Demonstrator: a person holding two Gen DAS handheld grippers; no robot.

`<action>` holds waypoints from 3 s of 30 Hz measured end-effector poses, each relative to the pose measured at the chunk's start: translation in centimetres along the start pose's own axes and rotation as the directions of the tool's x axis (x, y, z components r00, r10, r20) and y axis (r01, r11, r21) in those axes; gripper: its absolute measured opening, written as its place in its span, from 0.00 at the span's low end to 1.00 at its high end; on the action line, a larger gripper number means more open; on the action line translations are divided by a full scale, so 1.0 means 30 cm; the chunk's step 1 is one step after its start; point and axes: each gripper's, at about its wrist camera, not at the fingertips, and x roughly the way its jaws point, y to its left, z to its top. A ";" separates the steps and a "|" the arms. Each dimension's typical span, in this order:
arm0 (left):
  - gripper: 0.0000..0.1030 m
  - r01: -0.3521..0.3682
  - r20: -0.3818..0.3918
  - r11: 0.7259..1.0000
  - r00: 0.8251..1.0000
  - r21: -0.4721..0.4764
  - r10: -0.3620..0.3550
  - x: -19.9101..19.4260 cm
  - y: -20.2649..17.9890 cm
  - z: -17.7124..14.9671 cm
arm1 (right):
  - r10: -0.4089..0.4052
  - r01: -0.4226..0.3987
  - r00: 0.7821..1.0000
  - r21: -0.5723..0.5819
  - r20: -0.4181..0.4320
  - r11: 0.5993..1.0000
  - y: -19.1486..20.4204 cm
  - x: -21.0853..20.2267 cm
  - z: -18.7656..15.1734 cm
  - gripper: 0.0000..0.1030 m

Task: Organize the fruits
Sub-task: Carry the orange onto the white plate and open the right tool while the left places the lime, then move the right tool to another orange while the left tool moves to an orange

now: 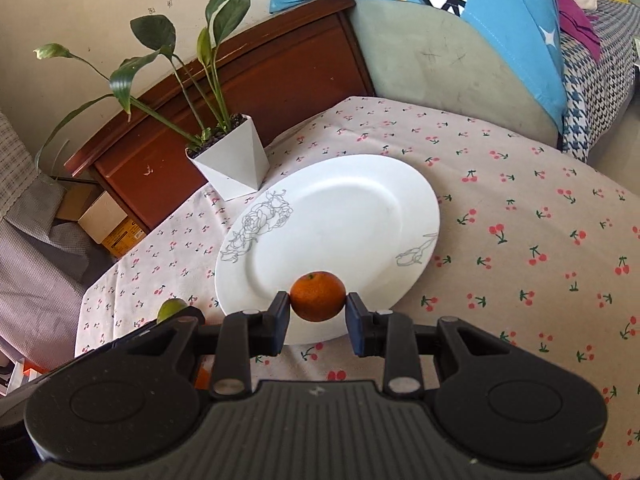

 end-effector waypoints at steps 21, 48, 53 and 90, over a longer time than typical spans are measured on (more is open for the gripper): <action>0.27 0.038 -0.019 0.999 0.999 0.002 -0.038 0.073 -0.049 0.007 | -0.018 0.018 1.000 0.071 -0.001 0.997 -0.040 0.020 0.013 0.32; 0.57 -0.162 -0.033 0.982 0.987 -0.102 0.159 -0.122 0.142 0.021 | 0.122 -0.125 0.990 -0.049 -0.063 0.991 0.068 -0.002 -0.049 0.32; 0.57 -0.197 -0.055 0.975 0.980 -0.103 0.192 -0.162 0.185 -0.005 | 0.161 -0.170 0.982 -0.090 -0.093 0.981 0.103 0.002 -0.085 0.32; 0.54 -0.201 -0.087 0.979 0.976 -0.038 0.197 -0.143 0.237 -0.135 | 0.172 -0.202 0.974 -0.214 -0.149 0.956 0.228 0.106 -0.170 0.28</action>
